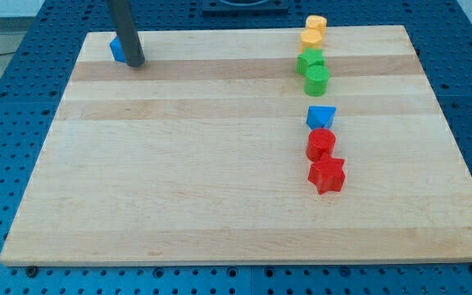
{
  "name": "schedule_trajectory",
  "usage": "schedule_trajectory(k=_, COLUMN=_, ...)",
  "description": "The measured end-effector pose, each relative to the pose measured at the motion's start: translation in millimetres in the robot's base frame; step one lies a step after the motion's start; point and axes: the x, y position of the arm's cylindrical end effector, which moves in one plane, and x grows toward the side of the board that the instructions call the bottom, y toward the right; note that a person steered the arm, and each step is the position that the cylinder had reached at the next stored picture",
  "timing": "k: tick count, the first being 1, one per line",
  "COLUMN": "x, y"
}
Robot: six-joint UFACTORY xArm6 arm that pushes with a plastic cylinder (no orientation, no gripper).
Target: Move your arm parallel to the green circle
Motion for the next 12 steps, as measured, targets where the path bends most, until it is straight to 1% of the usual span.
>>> schedule_trajectory(k=2, x=-24, y=-12)
schedule_trajectory(k=4, x=-20, y=-11)
schedule_trajectory(k=6, x=33, y=40)
schedule_trajectory(k=8, x=89, y=129)
schedule_trajectory(k=9, x=108, y=182)
schedule_trajectory(k=10, x=118, y=251)
schedule_trajectory(k=11, x=117, y=321)
schedule_trajectory(k=12, x=101, y=379)
